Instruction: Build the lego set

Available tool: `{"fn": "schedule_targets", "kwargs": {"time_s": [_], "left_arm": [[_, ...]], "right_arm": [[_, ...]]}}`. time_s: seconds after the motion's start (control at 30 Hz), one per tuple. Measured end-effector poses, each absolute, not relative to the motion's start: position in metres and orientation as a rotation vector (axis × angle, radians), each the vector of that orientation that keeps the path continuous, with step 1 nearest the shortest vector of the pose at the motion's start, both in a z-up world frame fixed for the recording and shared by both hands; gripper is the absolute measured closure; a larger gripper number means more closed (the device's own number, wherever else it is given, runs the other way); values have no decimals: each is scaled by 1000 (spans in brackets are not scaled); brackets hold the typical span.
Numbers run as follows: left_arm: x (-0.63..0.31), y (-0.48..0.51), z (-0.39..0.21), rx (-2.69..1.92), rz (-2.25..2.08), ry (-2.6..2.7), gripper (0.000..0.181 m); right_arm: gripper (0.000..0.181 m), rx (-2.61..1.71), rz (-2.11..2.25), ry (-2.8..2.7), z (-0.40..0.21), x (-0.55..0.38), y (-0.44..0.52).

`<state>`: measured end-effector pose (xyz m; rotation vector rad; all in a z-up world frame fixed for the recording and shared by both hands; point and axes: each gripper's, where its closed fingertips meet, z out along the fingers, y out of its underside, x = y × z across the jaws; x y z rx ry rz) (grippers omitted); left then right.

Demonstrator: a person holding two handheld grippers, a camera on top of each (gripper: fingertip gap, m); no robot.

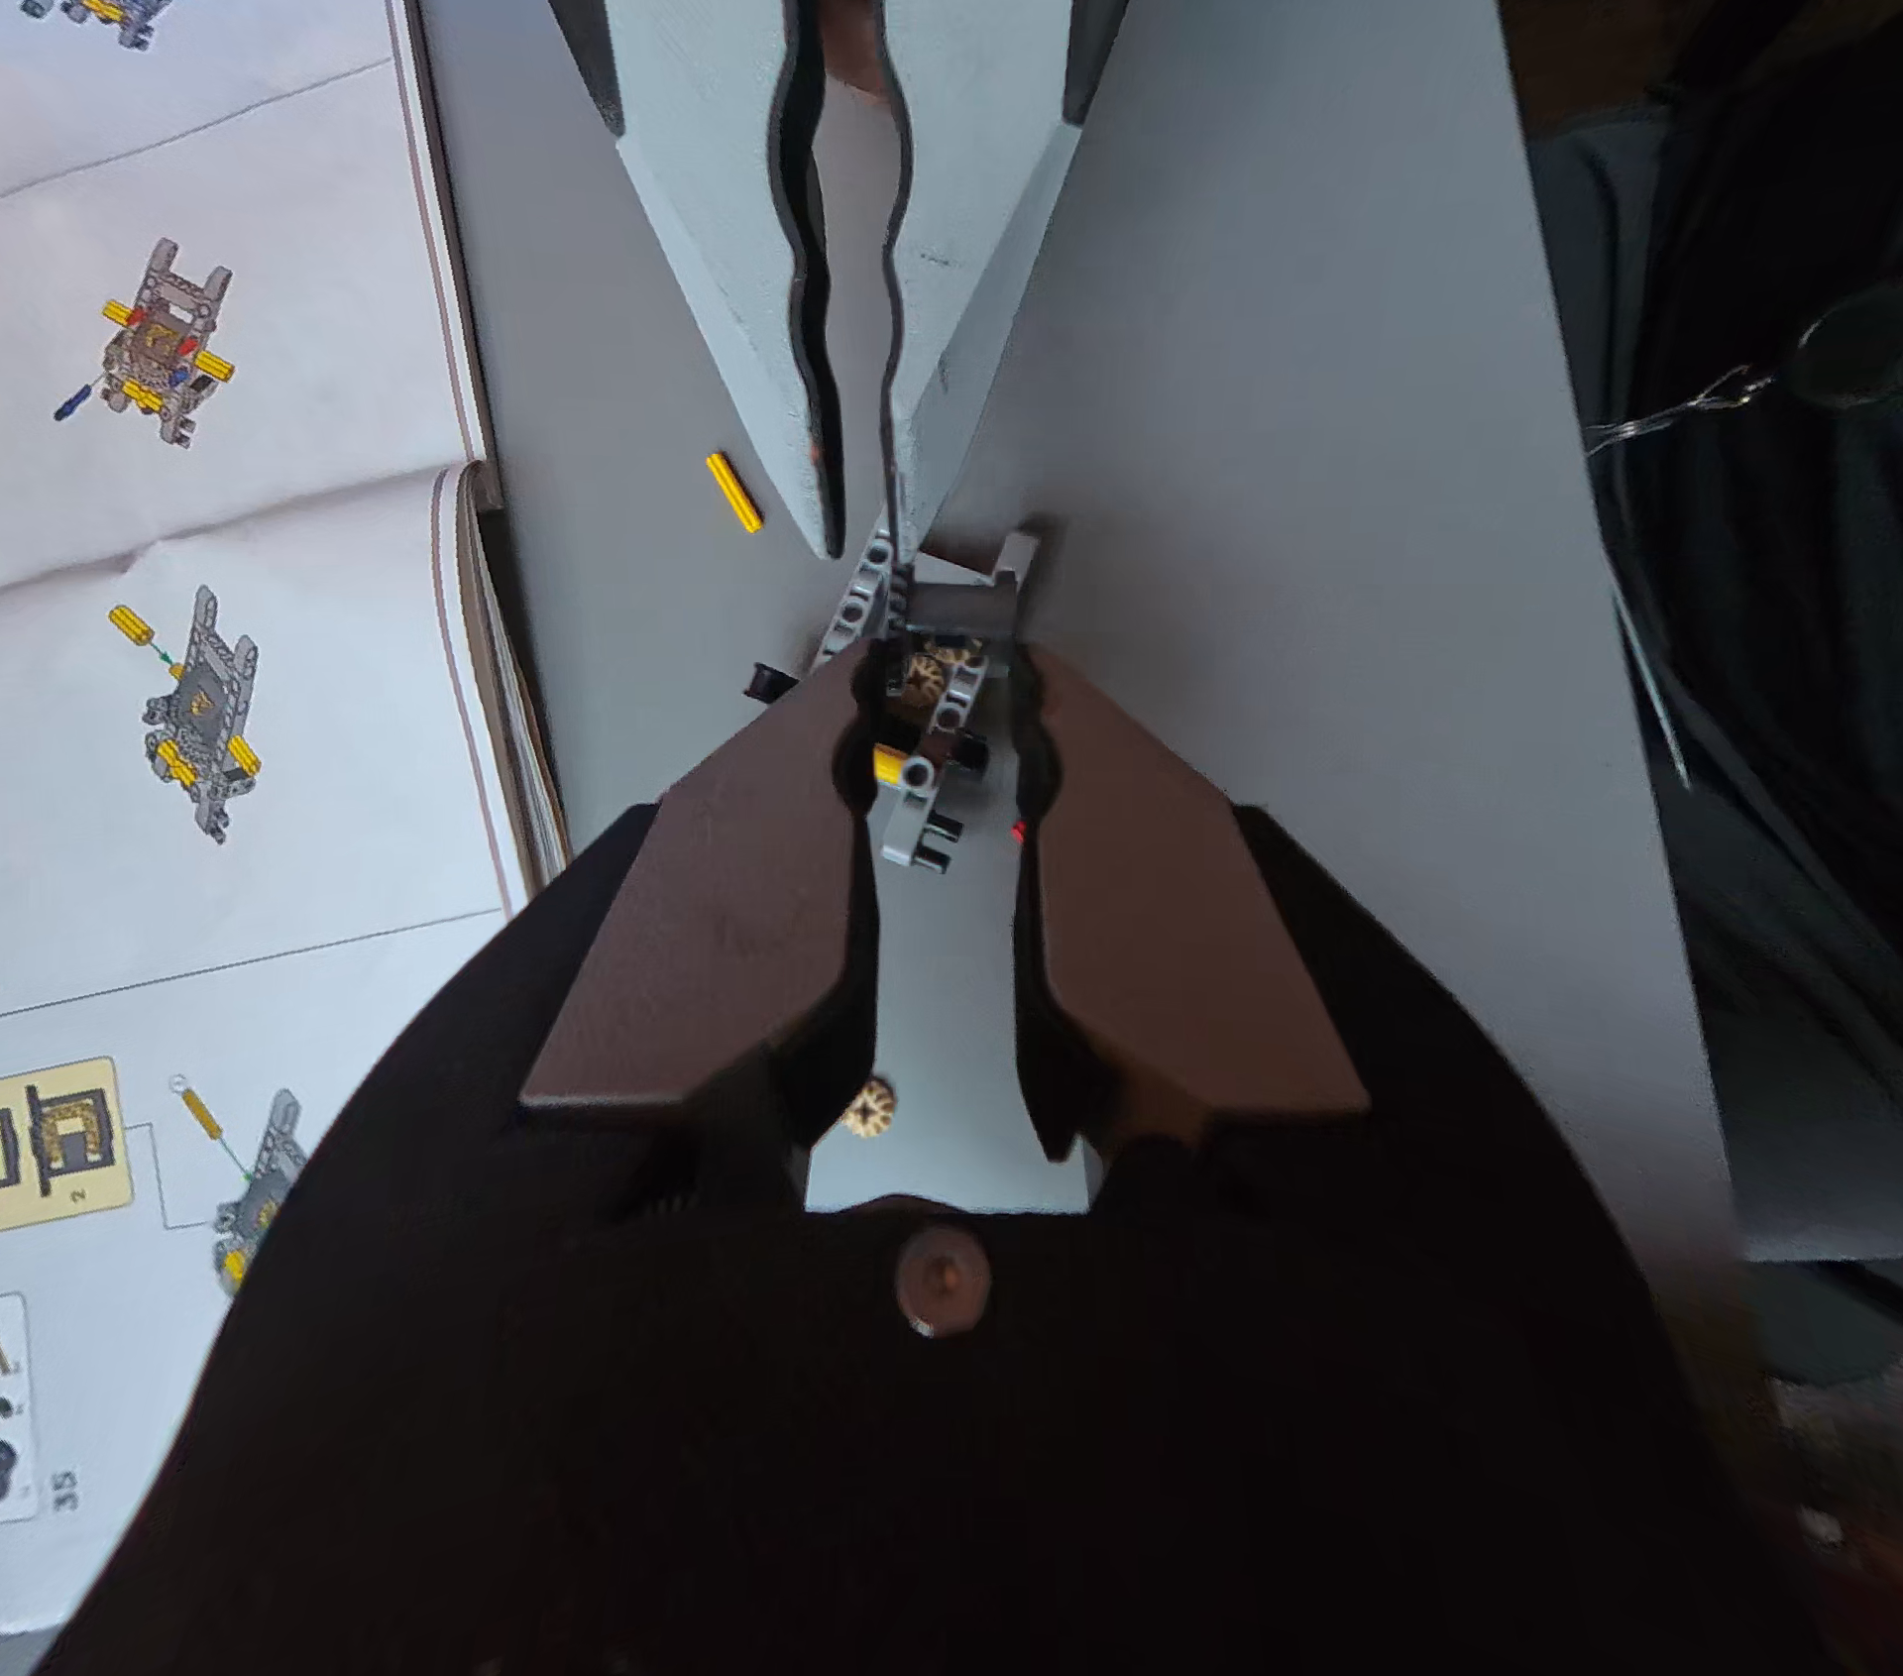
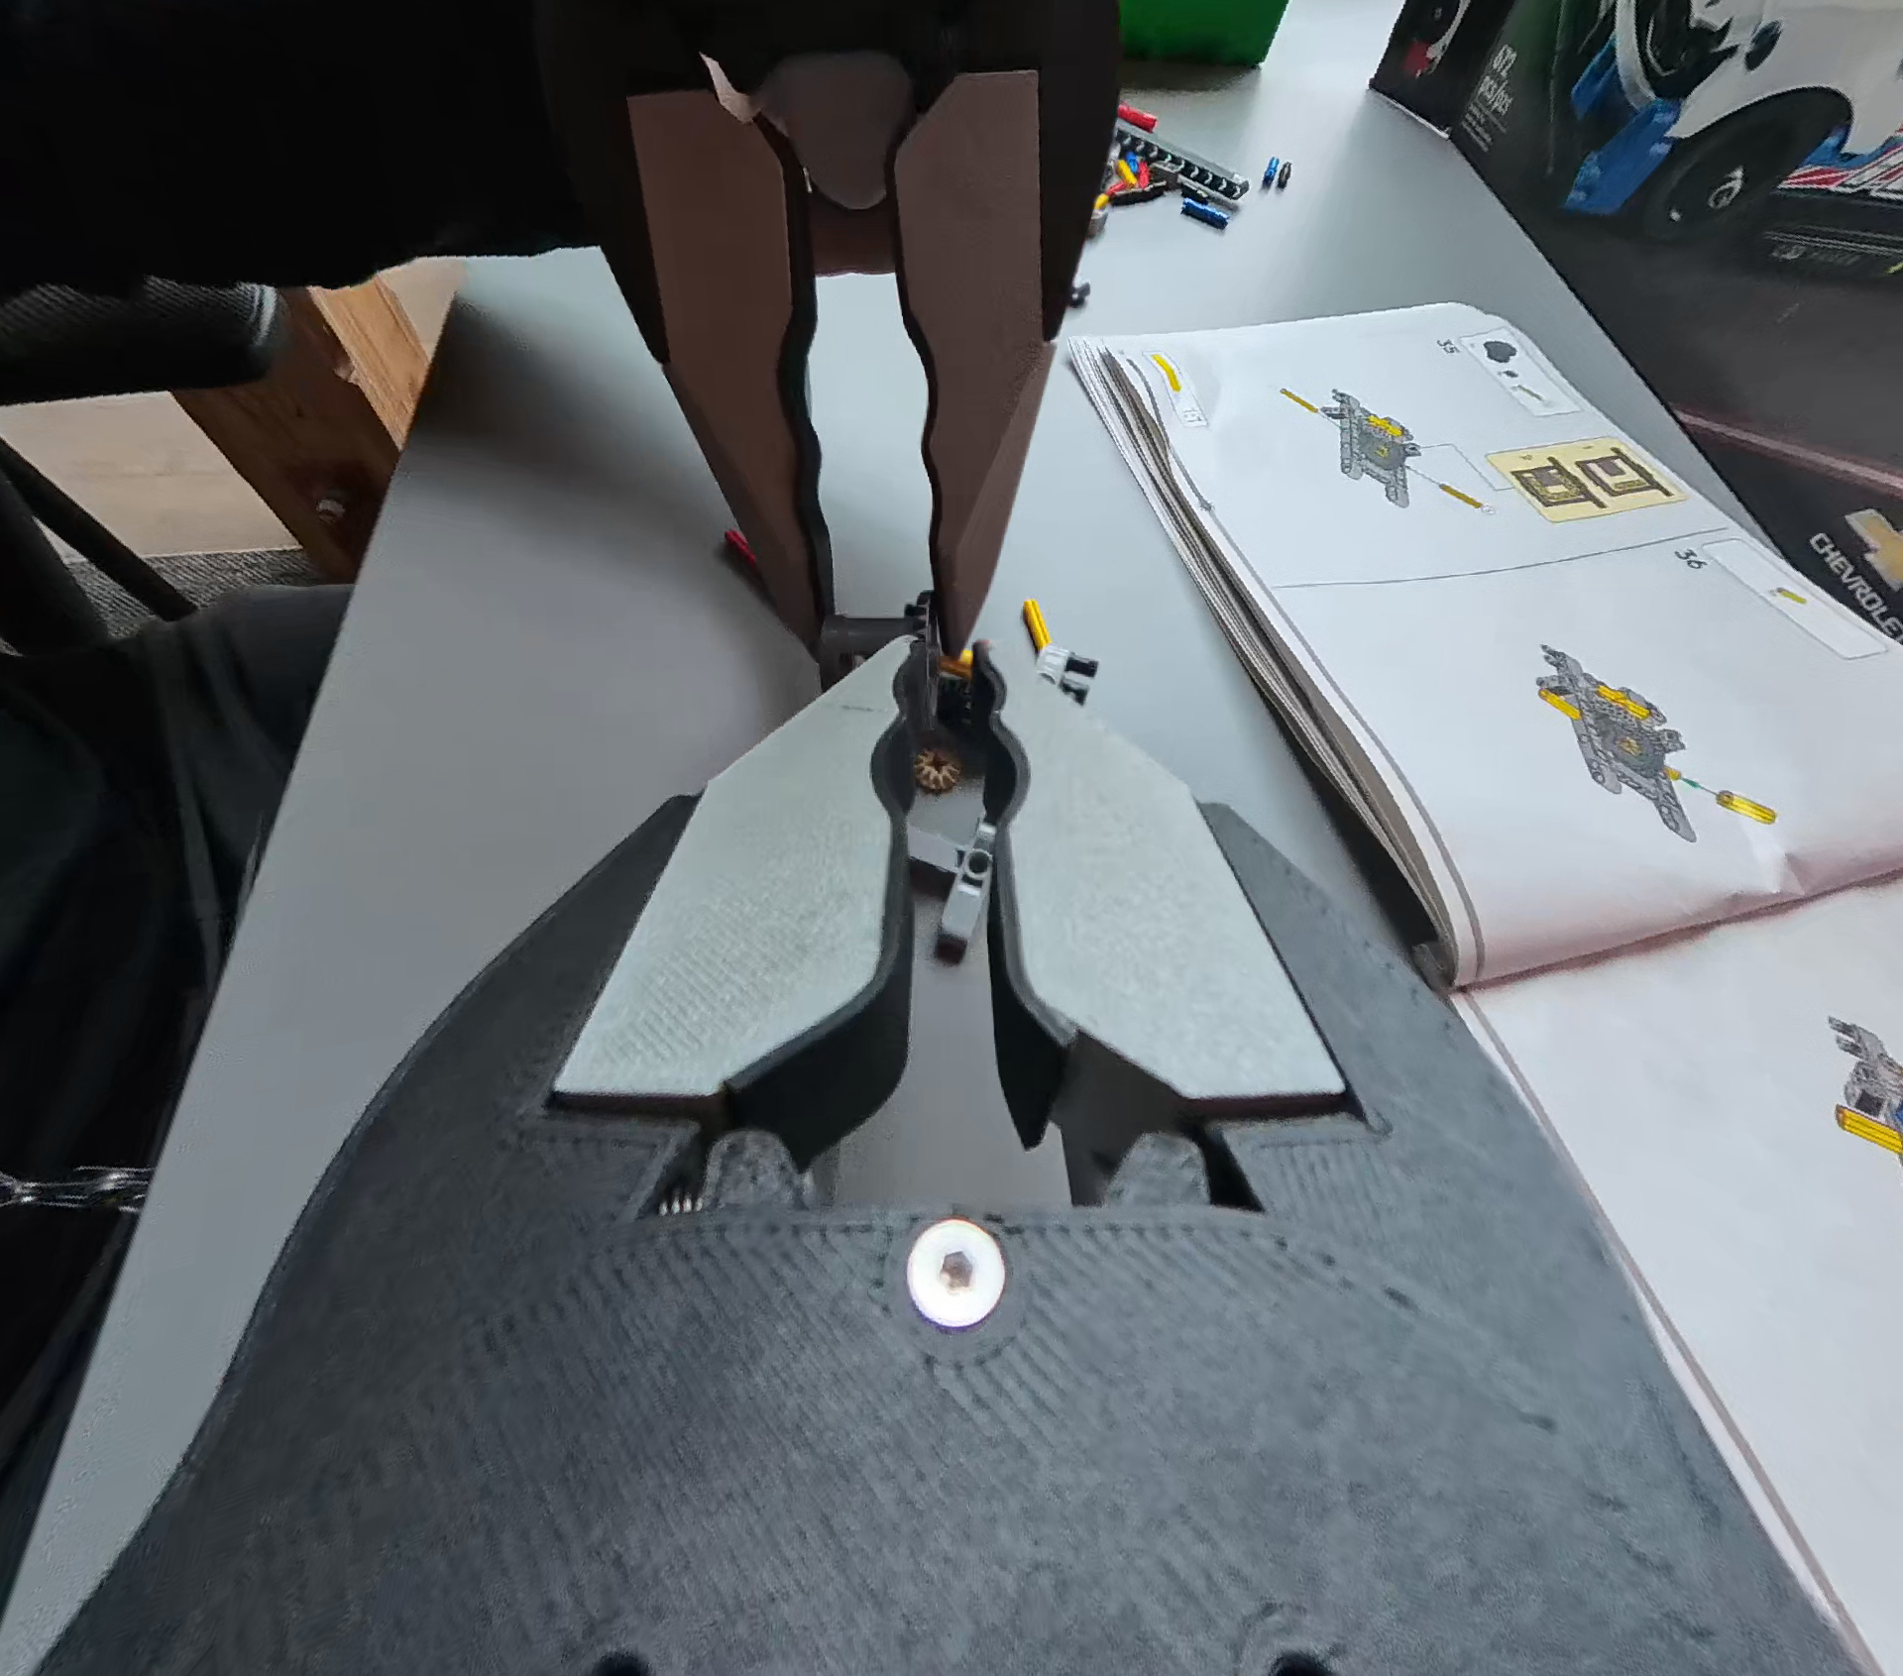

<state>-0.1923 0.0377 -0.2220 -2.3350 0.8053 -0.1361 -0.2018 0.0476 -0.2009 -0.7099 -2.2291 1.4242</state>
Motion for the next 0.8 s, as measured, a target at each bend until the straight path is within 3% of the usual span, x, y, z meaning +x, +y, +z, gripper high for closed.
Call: {"fn": "schedule_targets", "kwargs": {"time_s": [0.13, 0.37, 0.8], "left_arm": [[-202, 40, -227, -2342, -127, 807, 160], [-228, 23, -223, -2305, -120, 742, 160], [-235, 21, -220, -2272, -146, 747, 161]], "right_arm": [[172, -732, 1397, -2230, -208, -205, 64], [181, -587, 1095, -2363, -242, -201, 51], [173, -558, 988, -2487, -260, -208, 38]]}}
